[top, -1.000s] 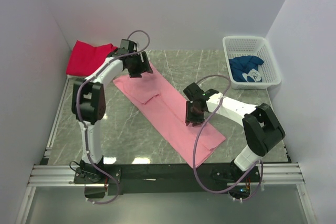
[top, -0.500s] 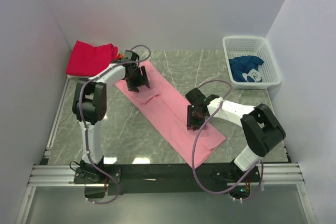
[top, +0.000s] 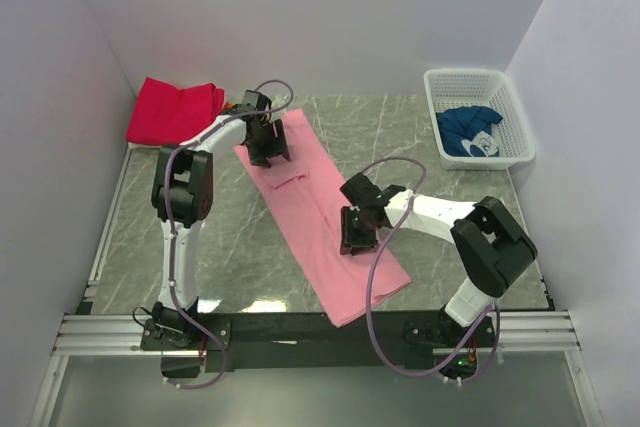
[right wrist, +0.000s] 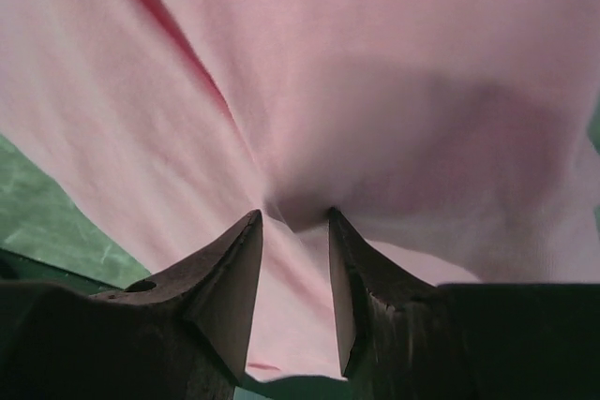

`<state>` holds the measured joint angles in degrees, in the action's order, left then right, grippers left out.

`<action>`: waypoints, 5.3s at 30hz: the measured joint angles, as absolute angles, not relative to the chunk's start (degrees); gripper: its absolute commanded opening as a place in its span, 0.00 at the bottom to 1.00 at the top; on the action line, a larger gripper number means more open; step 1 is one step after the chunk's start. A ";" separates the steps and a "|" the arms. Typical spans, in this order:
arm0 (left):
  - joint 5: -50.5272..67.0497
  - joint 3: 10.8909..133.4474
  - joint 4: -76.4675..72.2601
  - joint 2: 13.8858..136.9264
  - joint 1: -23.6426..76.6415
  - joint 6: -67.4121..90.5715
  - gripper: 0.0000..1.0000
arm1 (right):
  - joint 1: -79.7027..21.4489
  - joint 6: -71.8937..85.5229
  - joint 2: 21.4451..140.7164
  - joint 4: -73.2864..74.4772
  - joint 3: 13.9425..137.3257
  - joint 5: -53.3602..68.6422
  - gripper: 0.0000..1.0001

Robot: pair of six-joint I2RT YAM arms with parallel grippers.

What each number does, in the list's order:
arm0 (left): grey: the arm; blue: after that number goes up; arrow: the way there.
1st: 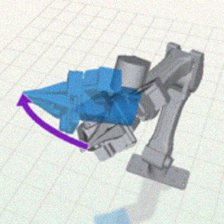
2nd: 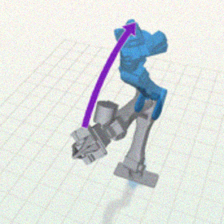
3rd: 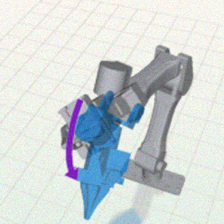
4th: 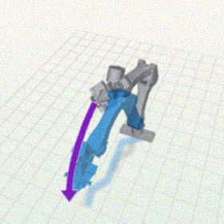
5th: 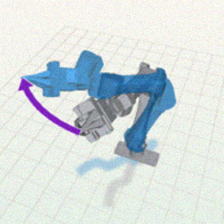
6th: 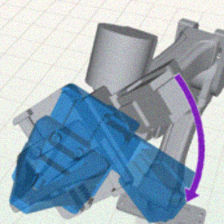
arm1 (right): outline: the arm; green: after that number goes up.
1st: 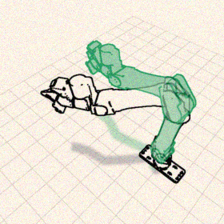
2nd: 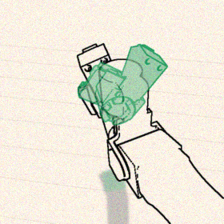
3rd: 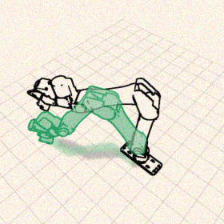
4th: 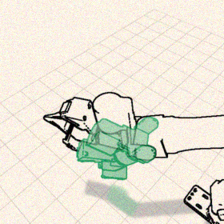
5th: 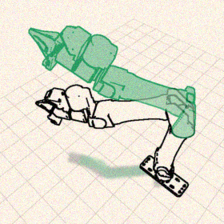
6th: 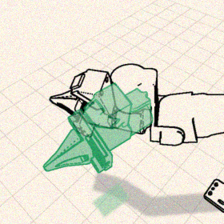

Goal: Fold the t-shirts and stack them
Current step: Fold the tshirt

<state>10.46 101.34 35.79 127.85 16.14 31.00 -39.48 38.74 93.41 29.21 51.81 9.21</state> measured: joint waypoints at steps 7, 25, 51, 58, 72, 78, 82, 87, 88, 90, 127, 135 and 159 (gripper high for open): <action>12.27 110.17 34.09 133.82 16.88 30.00 0.70 | -42.50 39.48 97.10 29.52 55.64 11.70 0.41; 19.70 125.45 25.61 145.34 17.45 29.87 0.70 | -43.27 39.33 104.86 31.77 65.45 12.49 0.42; 13.89 95.31 20.36 108.77 20.25 29.36 0.75 | -43.29 37.26 83.29 42.87 51.37 9.76 0.46; 10.87 73.67 25.30 93.03 20.67 29.17 0.75 | -43.70 39.29 82.37 43.07 47.00 10.57 0.46; 10.70 52.07 38.46 77.28 27.38 36.01 0.74 | -44.80 40.58 79.94 38.54 38.28 13.30 0.44; 11.29 47.05 38.04 71.55 30.28 39.31 0.73 | -44.80 40.58 79.55 37.12 37.30 14.48 0.35; 11.42 42.85 38.46 70.87 32.99 41.56 0.73 | -44.82 40.60 79.61 36.45 37.21 14.55 0.30; 13.28 38.63 37.52 70.22 34.63 44.05 0.71 | -44.86 40.58 79.90 35.16 37.23 14.44 0.22; 13.72 37.87 37.10 70.28 34.76 44.45 0.71 | -44.86 40.58 80.03 35.03 37.28 14.46 0.19; 14.37 36.58 36.23 70.41 35.18 44.95 0.70 | -44.86 40.45 80.31 34.63 37.34 14.48 0.14; 20.40 32.10 27.05 77.52 41.30 50.13 0.00 | -44.88 41.76 80.42 32.60 37.43 13.82 0.00; 16.67 35.46 29.36 78.74 41.60 49.32 0.00 | -44.88 42.39 77.06 35.68 38.65 10.57 0.00; 4.71 57.76 37.87 89.21 38.44 41.87 0.00 | -38.37 36.45 88.07 43.09 59.96 3.38 0.00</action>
